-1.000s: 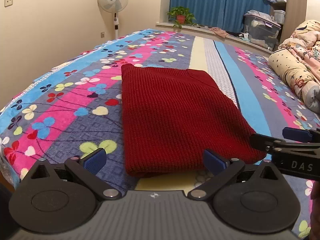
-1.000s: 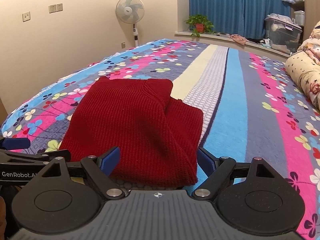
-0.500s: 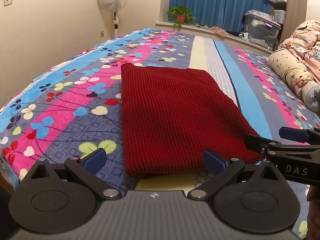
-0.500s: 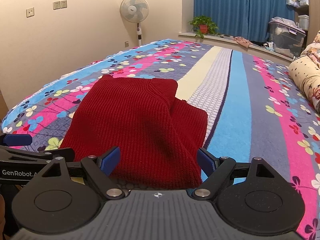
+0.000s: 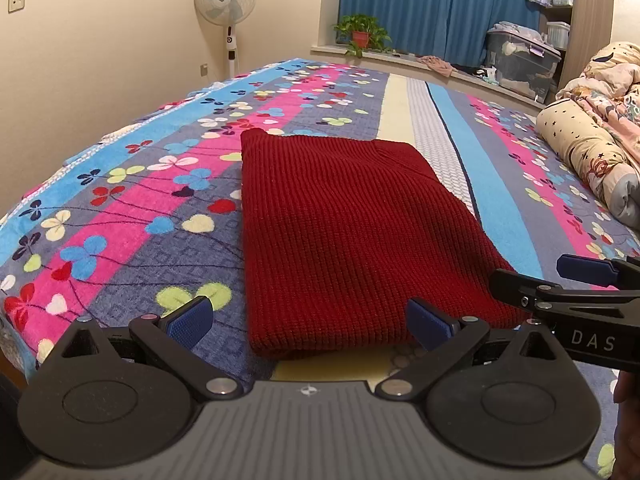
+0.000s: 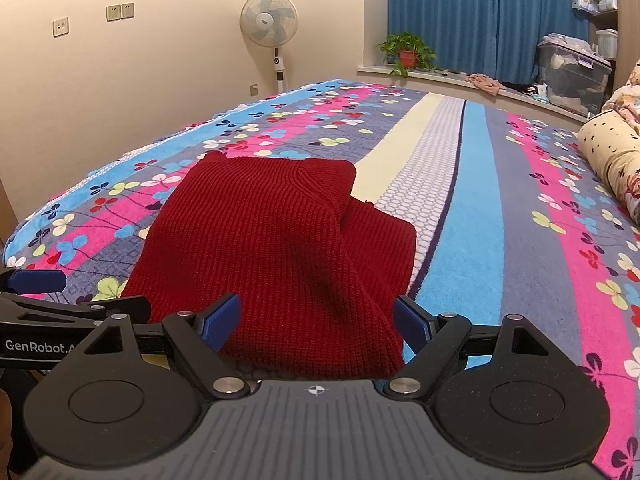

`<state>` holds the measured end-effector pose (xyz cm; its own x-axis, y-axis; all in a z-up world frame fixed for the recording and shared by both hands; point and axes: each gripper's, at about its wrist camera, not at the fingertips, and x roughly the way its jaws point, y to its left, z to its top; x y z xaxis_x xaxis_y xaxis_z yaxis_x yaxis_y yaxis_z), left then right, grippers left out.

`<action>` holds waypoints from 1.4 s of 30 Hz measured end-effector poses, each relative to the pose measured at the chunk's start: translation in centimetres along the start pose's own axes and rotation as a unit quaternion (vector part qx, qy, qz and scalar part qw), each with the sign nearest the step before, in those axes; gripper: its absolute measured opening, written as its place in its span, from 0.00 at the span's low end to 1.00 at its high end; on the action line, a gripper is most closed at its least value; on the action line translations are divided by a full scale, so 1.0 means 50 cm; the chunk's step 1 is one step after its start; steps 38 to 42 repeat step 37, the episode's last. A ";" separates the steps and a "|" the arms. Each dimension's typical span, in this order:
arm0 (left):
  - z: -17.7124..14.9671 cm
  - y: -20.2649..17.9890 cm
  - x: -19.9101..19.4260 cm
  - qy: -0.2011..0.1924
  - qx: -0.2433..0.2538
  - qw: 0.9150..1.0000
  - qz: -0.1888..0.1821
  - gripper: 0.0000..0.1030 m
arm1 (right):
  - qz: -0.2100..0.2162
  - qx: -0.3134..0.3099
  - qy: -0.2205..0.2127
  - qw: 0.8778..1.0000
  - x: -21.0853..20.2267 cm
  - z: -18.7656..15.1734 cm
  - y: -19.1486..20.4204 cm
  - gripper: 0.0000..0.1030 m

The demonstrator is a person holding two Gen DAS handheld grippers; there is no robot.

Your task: Fold small clothes

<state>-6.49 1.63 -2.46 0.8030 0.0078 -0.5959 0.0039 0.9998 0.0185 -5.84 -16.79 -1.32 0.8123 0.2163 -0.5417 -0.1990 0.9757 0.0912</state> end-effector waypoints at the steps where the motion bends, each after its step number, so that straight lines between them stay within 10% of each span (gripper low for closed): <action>1: 0.000 0.001 0.000 0.000 0.000 1.000 0.000 1.00 | 0.000 0.000 0.000 1.000 0.000 0.000 0.000 0.81; 42: -0.004 -0.008 -0.001 -0.003 0.000 1.000 -0.008 1.00 | 0.002 0.000 0.002 1.000 0.000 -0.002 0.003 0.79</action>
